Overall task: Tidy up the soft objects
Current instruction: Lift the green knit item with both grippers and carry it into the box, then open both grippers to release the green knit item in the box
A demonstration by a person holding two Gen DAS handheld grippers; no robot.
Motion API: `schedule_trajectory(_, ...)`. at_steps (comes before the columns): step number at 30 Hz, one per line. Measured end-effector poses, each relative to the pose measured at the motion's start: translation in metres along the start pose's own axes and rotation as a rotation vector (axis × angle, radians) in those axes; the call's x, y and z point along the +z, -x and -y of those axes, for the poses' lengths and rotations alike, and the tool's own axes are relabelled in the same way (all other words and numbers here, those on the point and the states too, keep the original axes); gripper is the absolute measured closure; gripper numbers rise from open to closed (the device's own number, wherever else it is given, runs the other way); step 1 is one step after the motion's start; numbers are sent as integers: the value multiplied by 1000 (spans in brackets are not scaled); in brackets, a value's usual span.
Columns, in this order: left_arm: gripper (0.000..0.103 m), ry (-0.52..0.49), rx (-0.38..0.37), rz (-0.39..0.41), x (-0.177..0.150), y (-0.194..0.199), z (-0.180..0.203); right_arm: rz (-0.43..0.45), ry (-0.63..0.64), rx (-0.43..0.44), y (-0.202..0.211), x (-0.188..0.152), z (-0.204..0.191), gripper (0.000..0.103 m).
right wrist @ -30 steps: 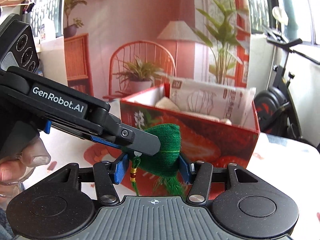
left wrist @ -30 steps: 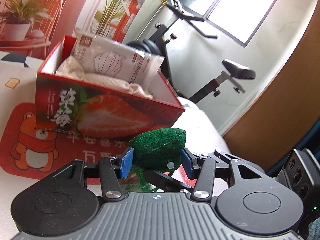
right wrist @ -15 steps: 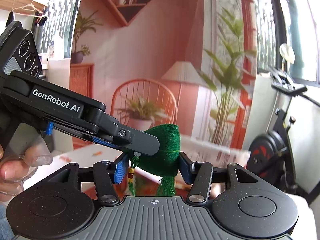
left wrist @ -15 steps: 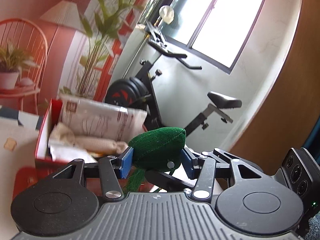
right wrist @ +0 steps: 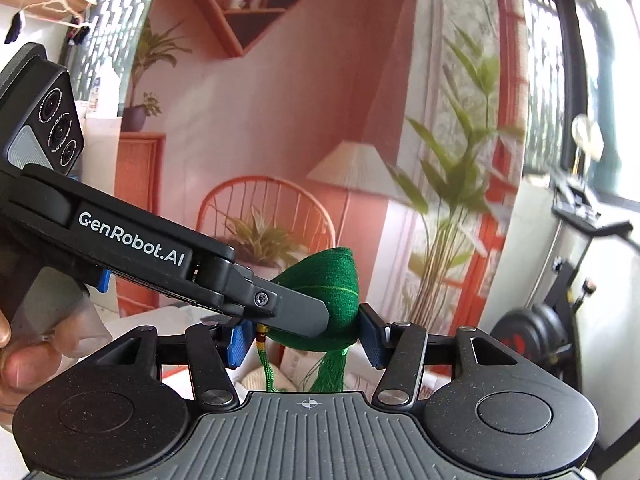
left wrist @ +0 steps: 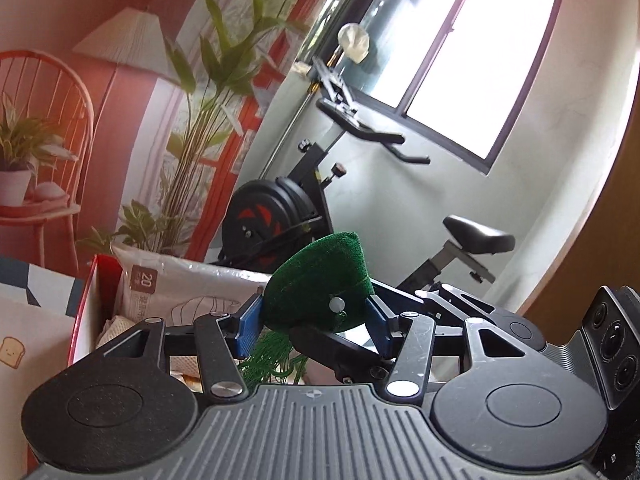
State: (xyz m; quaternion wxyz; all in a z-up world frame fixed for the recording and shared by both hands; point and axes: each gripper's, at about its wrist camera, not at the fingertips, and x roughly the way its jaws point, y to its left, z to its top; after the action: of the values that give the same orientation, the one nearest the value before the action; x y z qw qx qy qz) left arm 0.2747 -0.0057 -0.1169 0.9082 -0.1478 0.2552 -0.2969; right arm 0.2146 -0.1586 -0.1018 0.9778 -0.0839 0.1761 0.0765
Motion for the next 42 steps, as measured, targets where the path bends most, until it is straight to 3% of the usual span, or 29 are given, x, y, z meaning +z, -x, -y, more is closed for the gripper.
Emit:
schedule_trajectory(11,46,70,42,-203,-46,-74,-47,-191,-182,16,-57,-79,29,51)
schedule_trajectory(18,44,62,86,-236,-49,-86,-56,-278,-252,-4,-70,-107,37,47)
schedule_trajectory(19,42,57,95,-236,-48,-85,-57,-285,-261,-9,-70,-109,39,45)
schedule_trajectory(24,10,26,153,-201,-42,-67,-60,-304,-300,-54,-64,-115,46,26)
schedule_trajectory(27,3,-6,188,-187,-37,-53,-59,-299,-321,-100,-55,-116,49,5)
schedule_trajectory(29,0,-37,210,-178,-36,-42,-57,-288,-326,-128,-47,-115,48,1)
schedule_trajectory(33,0,-88,244,-170,-33,-24,-50,-280,-327,-176,-34,-110,47,1)
schedule_trajectory(36,0,-106,331,-143,-33,-7,-45,-264,-345,-198,-21,-106,45,0)
schedule_trajectory(42,0,-98,403,-115,-25,26,-33,-233,-363,-261,7,-90,34,0)
